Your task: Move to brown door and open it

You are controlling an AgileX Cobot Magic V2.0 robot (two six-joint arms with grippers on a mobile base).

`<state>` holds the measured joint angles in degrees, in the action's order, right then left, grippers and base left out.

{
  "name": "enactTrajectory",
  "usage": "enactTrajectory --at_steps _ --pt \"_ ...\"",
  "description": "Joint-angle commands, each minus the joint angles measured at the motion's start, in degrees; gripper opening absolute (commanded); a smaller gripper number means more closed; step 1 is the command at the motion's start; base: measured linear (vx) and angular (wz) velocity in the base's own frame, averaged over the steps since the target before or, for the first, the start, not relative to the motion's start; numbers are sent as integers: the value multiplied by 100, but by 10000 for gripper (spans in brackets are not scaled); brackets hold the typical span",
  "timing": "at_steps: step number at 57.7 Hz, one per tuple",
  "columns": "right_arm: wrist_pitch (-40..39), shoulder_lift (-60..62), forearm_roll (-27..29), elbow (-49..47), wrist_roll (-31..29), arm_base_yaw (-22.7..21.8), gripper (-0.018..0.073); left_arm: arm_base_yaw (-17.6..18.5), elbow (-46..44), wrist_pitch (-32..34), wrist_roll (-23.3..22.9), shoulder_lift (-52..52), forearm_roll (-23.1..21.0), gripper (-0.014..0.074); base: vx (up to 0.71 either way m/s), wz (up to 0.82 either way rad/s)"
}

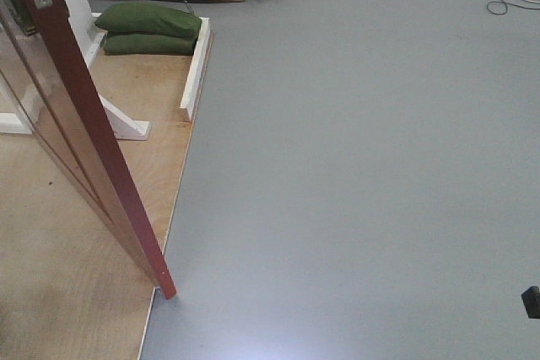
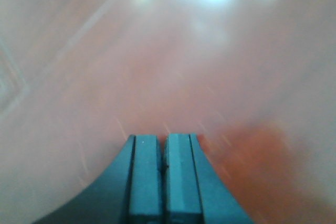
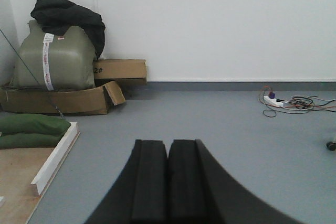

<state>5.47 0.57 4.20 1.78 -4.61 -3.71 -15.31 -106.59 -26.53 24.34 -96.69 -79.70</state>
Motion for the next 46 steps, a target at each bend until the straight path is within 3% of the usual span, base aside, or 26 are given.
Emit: enactTrajectory --at_steps 1,46 --pt "-440 80 -41 26 -27 4 0 40 -213 -1 3 228 -234 -4 10 0" --pt "-440 80 -41 26 -27 4 0 40 -213 -1 3 228 -234 -4 16 -2"
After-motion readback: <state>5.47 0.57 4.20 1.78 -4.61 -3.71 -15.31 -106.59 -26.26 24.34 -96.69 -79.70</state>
